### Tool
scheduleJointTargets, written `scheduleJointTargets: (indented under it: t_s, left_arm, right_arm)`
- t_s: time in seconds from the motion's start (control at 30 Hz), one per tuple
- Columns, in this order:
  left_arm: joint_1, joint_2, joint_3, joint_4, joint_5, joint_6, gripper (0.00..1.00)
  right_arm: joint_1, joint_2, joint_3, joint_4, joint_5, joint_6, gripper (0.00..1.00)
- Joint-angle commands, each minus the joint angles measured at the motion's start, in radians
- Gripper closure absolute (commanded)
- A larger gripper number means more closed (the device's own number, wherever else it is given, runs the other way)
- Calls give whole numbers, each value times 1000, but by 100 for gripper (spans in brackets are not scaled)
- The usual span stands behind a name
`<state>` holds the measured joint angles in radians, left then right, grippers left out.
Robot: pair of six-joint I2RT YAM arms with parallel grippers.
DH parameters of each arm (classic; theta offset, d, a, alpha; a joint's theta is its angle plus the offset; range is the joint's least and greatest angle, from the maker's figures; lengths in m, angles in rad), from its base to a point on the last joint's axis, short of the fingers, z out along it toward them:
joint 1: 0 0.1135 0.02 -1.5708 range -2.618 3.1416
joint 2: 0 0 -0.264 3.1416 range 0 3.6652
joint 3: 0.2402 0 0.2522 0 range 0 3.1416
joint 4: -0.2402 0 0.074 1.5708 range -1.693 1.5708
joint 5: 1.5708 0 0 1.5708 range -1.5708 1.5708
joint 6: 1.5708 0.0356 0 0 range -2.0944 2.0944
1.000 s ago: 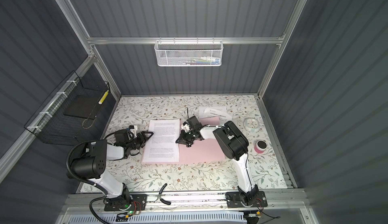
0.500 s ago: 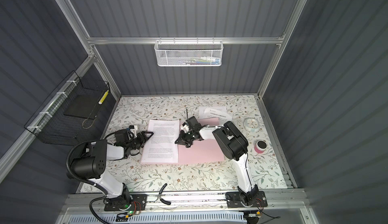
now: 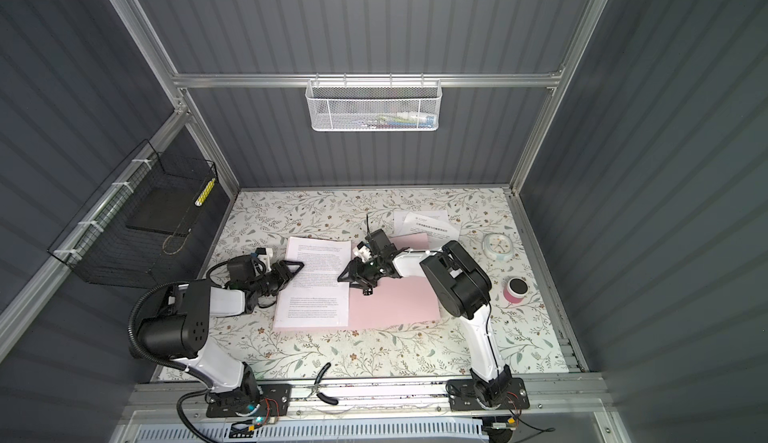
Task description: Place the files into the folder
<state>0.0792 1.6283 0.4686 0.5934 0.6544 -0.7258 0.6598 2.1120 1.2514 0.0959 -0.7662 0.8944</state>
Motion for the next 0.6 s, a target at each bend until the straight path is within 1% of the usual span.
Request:
scheduleJointTargets:
  t_s: [0.0, 0.13, 0.27, 0.47, 0.57]
  left_arm:
    - [-4, -45, 34, -67, -10, 33, 45]
    - [-3, -91, 42, -112, -16, 43, 48]
    - [-3, -122, 42, -127, -7, 39, 54]
    - [-2, -188, 48, -180, -1, 45, 55]
    - [-3, -225, 51, -220, -4, 54, 52]
  right_arm:
    - [-15, -77, -9, -47, 48, -25, 44]
    - [-36, -123, -15, -85, 60, -48, 43]
    - [-50, -166, -51, -78, 64, -45, 43]
    - [-54, -199, -89, -78, 74, -56, 43]
    - [-57, -200, -100, -74, 76, -61, 43]
